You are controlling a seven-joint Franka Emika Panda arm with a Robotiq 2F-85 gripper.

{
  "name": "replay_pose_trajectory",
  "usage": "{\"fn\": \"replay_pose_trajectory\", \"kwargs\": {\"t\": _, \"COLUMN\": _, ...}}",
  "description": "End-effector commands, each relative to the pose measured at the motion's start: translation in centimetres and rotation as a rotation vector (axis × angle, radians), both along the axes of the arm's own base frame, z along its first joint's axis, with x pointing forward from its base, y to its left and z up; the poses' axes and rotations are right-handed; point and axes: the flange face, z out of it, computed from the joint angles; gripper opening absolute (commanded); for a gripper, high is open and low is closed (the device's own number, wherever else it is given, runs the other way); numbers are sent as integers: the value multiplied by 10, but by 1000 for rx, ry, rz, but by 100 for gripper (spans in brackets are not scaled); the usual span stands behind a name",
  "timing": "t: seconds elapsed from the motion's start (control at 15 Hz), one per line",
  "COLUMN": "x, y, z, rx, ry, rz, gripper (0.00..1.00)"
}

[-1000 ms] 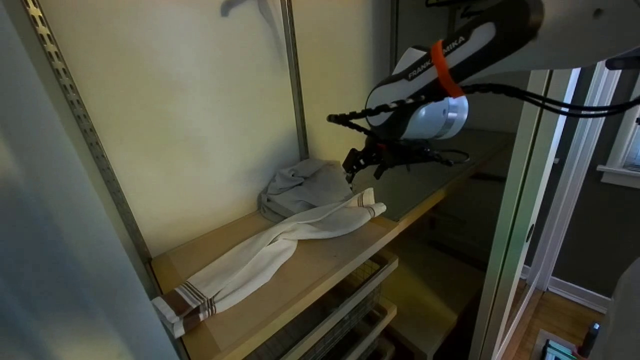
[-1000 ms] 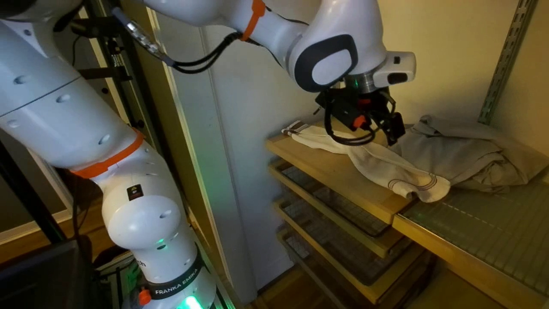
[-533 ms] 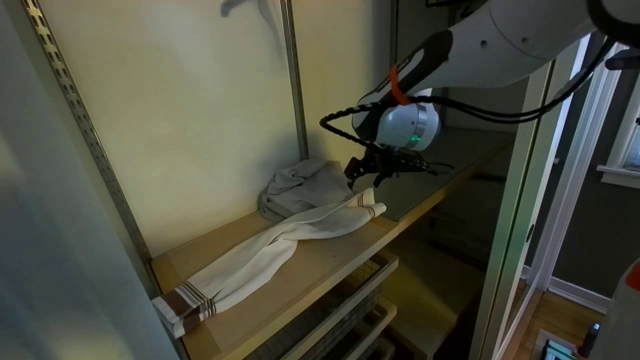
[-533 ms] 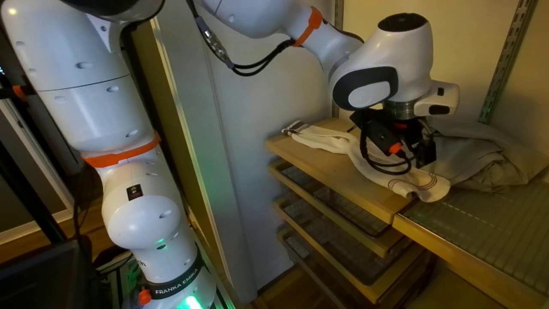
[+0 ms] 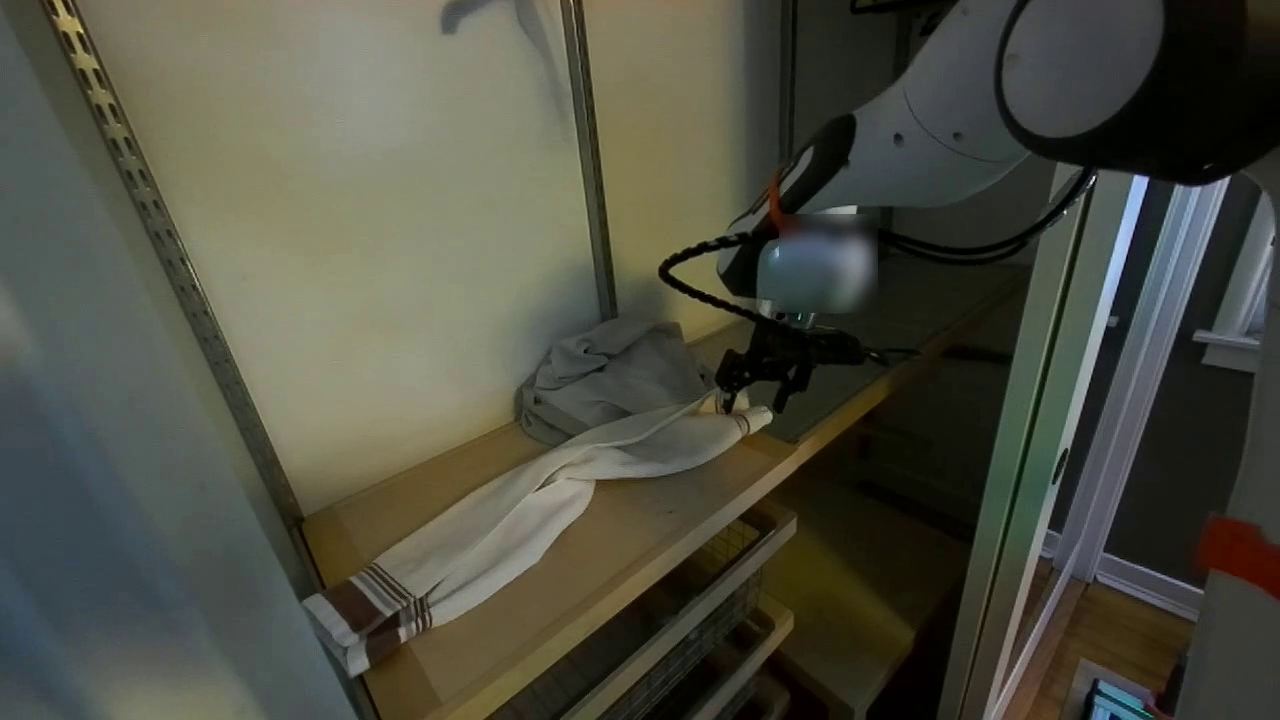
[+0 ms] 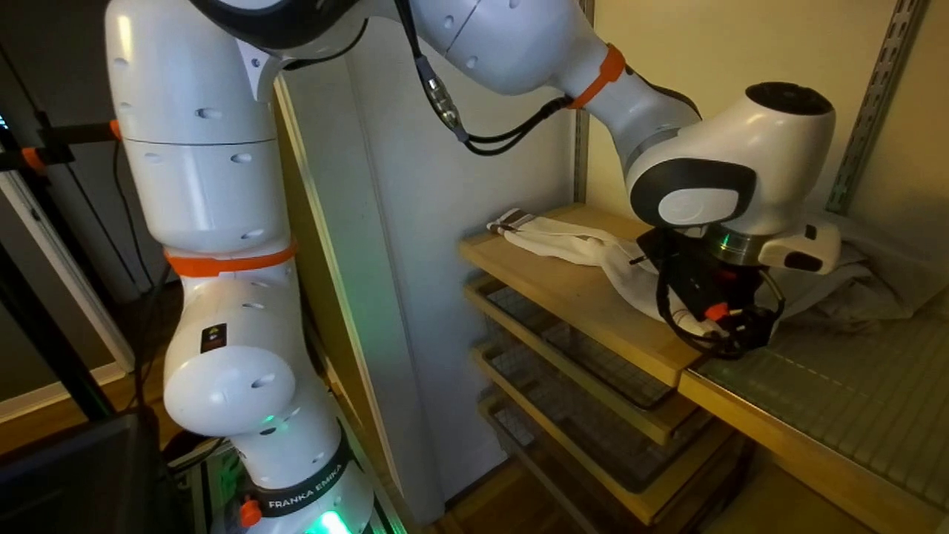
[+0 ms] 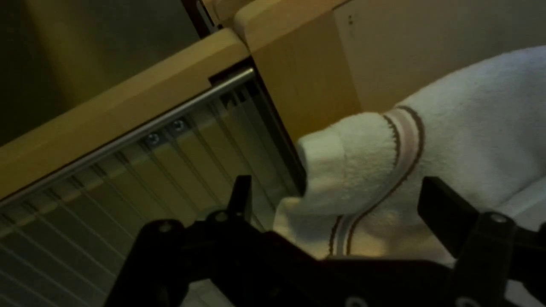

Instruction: Fold the white towel

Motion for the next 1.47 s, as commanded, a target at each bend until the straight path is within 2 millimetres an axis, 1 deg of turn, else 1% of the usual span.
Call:
{"fn": "replay_pose_trajectory", "kwargs": {"t": 0.0, "x": 14, "y": -4, "z": -9, "rx": 58, "ry": 35, "rz": 3, "gripper": 100}}
{"fn": "replay_pose_trajectory", "kwargs": {"t": 0.07, "x": 17, "y": -3, "z": -9, "rx": 54, "ry": 21, "rz": 8, "gripper": 75}}
{"fn": "replay_pose_trajectory", "kwargs": {"t": 0.13, "x": 21, "y": -3, "z": -8, "rx": 49, "ry": 11, "rz": 7, "gripper": 74}}
{"fn": "replay_pose_trajectory", "kwargs": {"t": 0.53, "x": 39, "y": 8, "z": -1, "rx": 54, "ry": -20, "rz": 27, "gripper": 26}}
{"fn": "replay_pose_trajectory", "kwargs": {"t": 0.67, "x": 41, "y": 13, "z": 5, "rx": 55, "ry": -33, "rz": 35, "gripper": 13}}
{"fn": "replay_pose_trajectory", "kwargs": {"t": 0.73, "x": 43, "y": 16, "z": 11, "rx": 52, "ry": -39, "rz": 40, "gripper": 5}}
{"fn": "replay_pose_trajectory", "kwargs": {"t": 0.8, "x": 44, "y": 20, "z": 17, "rx": 56, "ry": -45, "rz": 44, "gripper": 0}}
{"fn": "replay_pose_trajectory", "kwargs": {"t": 0.93, "x": 46, "y": 28, "z": 31, "rx": 59, "ry": -54, "rz": 45, "gripper": 0}}
{"fn": "replay_pose_trajectory", "kwargs": {"t": 1.07, "x": 44, "y": 40, "z": 51, "rx": 32, "ry": -66, "rz": 62, "gripper": 1}}
{"fn": "replay_pose_trajectory", "kwargs": {"t": 1.2, "x": 39, "y": 62, "z": 79, "rx": -32, "ry": -111, "rz": 153, "gripper": 1}}
{"fn": "replay_pose_trajectory", "kwargs": {"t": 1.4, "x": 33, "y": 111, "z": 129, "rx": -163, "ry": -172, "rz": 287, "gripper": 1}}
